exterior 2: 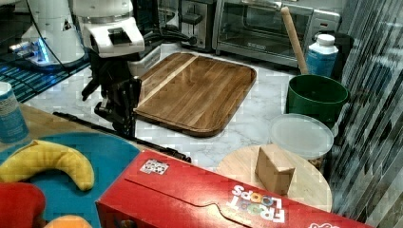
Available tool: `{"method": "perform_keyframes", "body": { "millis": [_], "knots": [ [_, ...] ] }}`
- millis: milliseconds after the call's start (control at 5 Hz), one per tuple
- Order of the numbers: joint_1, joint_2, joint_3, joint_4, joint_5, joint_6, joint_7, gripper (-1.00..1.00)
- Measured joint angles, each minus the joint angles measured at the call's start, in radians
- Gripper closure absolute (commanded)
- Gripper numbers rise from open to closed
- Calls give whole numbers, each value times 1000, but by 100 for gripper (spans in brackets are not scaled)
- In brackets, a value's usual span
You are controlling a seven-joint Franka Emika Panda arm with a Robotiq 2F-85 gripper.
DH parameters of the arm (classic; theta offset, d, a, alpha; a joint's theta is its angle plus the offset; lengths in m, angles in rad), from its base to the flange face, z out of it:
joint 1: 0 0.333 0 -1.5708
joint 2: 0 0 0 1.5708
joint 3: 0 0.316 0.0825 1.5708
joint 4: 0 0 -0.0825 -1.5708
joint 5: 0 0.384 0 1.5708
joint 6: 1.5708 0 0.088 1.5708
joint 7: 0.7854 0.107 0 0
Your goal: Close the drawer.
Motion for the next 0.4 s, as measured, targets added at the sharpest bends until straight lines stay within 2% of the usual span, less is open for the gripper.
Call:
{"method": "perform_keyframes", "body": {
  "millis": [400],
  "knots": [
    [9,0,-9,2,3,-7,0,100]
  ]
}}
